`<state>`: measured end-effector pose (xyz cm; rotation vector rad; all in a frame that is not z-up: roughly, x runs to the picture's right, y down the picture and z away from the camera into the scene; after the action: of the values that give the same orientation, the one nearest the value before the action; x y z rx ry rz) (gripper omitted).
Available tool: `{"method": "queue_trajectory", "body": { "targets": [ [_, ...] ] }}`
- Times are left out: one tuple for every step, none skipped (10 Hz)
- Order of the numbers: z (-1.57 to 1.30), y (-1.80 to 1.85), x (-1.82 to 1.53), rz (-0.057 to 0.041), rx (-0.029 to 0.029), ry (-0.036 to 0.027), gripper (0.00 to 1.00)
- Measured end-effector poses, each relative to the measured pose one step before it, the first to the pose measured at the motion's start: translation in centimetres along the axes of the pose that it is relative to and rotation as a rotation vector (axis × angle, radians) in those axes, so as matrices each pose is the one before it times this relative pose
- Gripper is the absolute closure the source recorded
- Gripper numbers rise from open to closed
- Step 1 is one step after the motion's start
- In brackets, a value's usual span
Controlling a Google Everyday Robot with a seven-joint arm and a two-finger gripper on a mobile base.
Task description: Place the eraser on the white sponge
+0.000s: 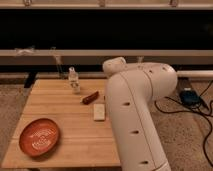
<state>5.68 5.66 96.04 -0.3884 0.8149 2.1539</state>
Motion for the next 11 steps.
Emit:
{"method": "queue_trajectory", "body": {
  "targets": [
    [0.313,-0.304,0.076,0.00140,0.00571,0.00697,0.39],
    [0.422,-0.194,0.103,-0.00221,0.00213,0.00511,0.52],
    [0.152,0.040,0.158,-0.00623,-0.00110,-0.00065,0.60],
    [0.068,-0.046,0.214,-0.01039,-0.00007,-0.00329,0.70],
    [-0.113,-0.001,0.871,-0.03028,0.00573,-0.00529,0.82],
    [-0.263,0.188,0.504,-0.02517,-0.00099,-0.01095,0.89],
    [-0.784,0.400,1.035,-0.03675,-0.01030,-0.01029,0.97],
    [-1.256,0.220,0.958,-0.04496,-0.01831,-0.01230,1.00],
    [-1.171,0.305,1.109,-0.03428,-0.02087,-0.00505,1.00],
    [-1.084,0.607,1.106,-0.03566,-0.01602,-0.00519,1.00],
    [-1.421,0.861,1.257,-0.04559,-0.01769,-0.00578,1.00]
  ]
}}
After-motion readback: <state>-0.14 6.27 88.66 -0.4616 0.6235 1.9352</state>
